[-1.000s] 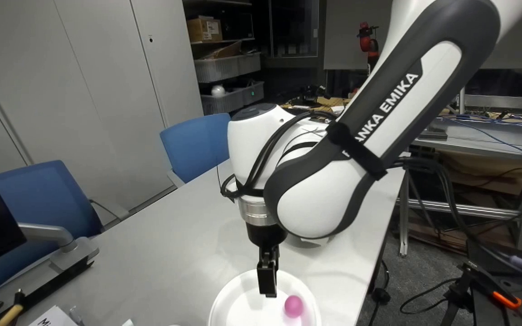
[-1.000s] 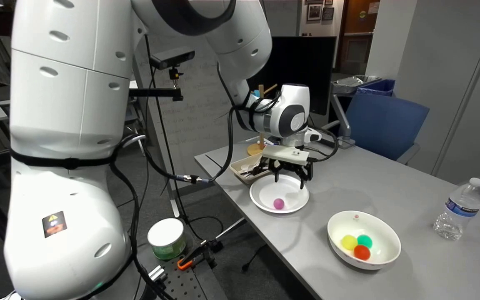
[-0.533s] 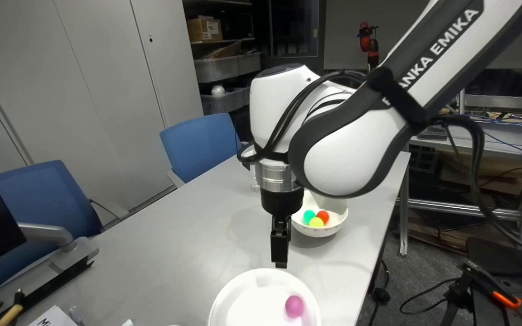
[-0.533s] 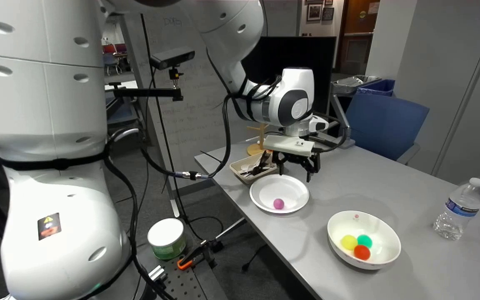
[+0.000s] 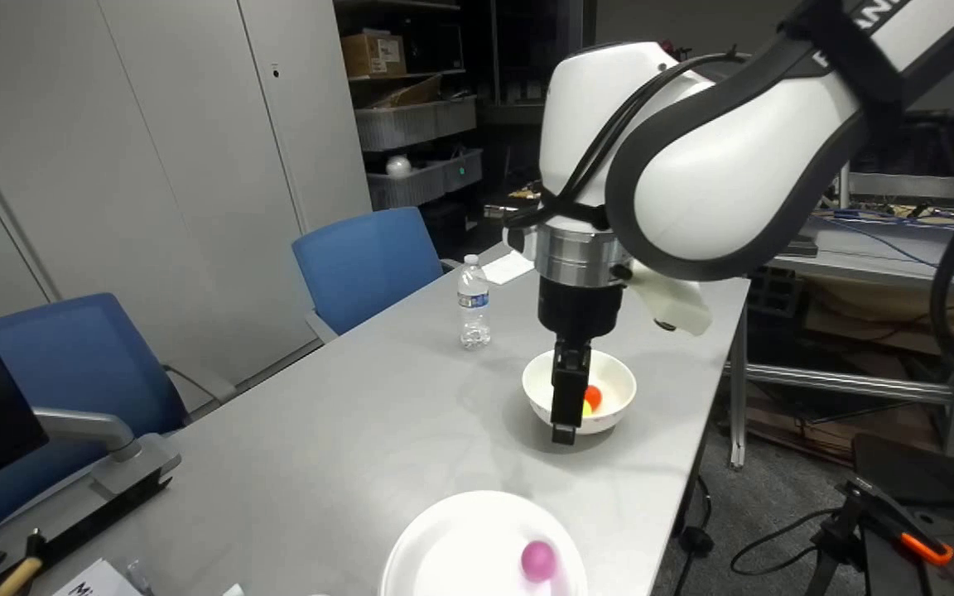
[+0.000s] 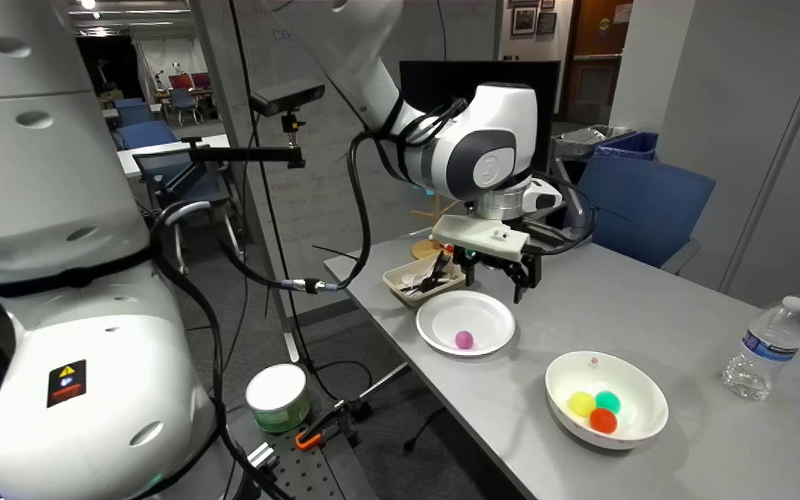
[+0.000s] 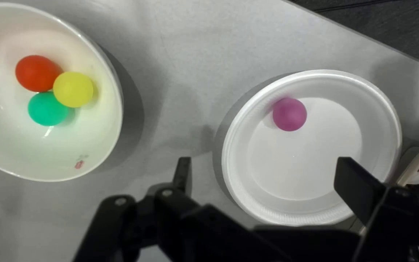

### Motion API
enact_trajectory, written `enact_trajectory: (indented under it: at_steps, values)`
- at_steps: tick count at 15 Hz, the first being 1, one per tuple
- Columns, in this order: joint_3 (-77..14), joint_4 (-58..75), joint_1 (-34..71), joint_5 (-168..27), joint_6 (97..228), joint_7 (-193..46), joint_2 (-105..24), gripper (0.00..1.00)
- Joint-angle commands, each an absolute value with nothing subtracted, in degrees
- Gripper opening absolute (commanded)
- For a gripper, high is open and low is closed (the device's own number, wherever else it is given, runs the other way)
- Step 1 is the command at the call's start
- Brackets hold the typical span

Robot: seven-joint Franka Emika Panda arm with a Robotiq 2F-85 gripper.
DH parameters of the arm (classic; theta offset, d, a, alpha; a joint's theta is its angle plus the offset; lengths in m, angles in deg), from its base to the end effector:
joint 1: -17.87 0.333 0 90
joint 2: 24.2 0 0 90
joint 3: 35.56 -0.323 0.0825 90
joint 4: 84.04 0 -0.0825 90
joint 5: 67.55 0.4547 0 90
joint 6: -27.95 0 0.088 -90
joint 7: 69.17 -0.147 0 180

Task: Take the purple ball out of the bowl and put it on the plate

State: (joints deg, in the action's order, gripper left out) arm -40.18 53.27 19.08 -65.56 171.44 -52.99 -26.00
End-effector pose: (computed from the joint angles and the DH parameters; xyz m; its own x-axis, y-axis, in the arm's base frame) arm 0.5487 0.0569 0.2237 0.9340 0.3481 0.0801 0.3495 -0.9369 -0.0031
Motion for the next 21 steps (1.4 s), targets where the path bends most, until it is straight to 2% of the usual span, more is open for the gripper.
enact_trajectory:
  at_steps: [1, 9, 10, 21]
  values:
    - [-38.81, 60.50, 19.02, -59.33, 169.84, -45.70, -16.50, 1.00]
    - [-32.19, 68.05, 21.38, -53.74, 169.62, -38.67, -4.65, 1.00]
    - [-32.93, 65.56, 21.21, -56.25, 171.34, -41.49, -8.97, 1.00]
    - [-31.73, 67.55, 21.74, -56.35, 171.28, -41.19, -6.23, 1.00]
